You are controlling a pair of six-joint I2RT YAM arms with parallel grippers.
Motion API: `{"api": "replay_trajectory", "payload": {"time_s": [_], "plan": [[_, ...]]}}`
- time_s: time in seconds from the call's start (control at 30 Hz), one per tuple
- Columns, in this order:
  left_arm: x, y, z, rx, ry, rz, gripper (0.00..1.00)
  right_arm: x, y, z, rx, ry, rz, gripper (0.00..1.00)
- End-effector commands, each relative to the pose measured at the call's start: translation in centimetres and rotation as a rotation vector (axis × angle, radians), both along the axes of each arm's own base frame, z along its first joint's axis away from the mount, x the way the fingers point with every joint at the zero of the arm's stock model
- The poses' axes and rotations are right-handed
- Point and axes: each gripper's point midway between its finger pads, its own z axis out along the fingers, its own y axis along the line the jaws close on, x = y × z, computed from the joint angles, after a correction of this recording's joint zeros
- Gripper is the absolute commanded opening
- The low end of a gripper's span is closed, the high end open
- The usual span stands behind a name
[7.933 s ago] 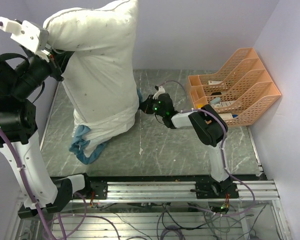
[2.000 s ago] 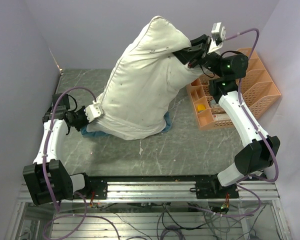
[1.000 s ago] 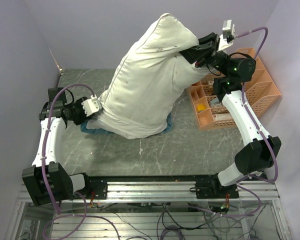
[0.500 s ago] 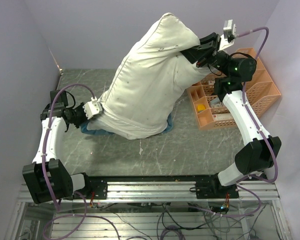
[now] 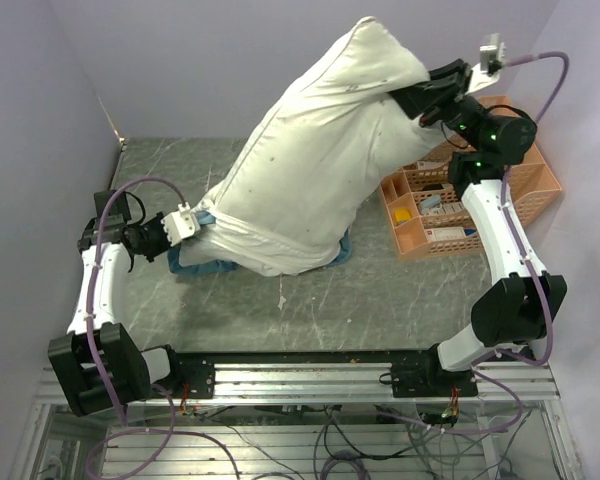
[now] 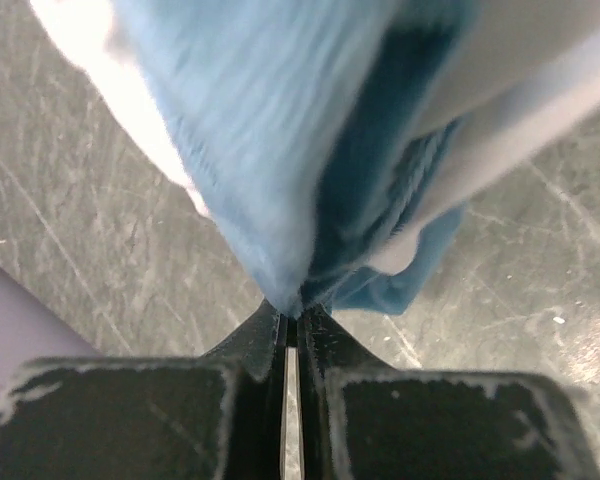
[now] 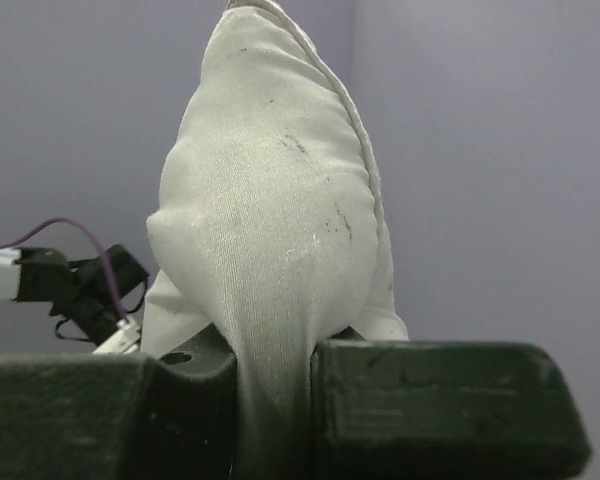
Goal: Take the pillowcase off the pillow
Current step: Remove the pillow from the pillowcase.
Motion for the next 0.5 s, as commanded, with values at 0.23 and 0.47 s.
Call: {"api": "replay_trajectory", "payload": {"time_s": [0.23, 0.47], "plan": [[-3.1, 8.9, -3.1, 0.135, 0.134, 0.136, 0.07, -0.6, -18.5, 6.8, 0.527, -0.102, -0.414, 0.0], [-4.2, 11.6, -3.9, 0.209, 0.171, 0.179, 0.07, -0.5, -21.8, 6.9, 0.611, -0.097, -0.592, 0.0]]}}
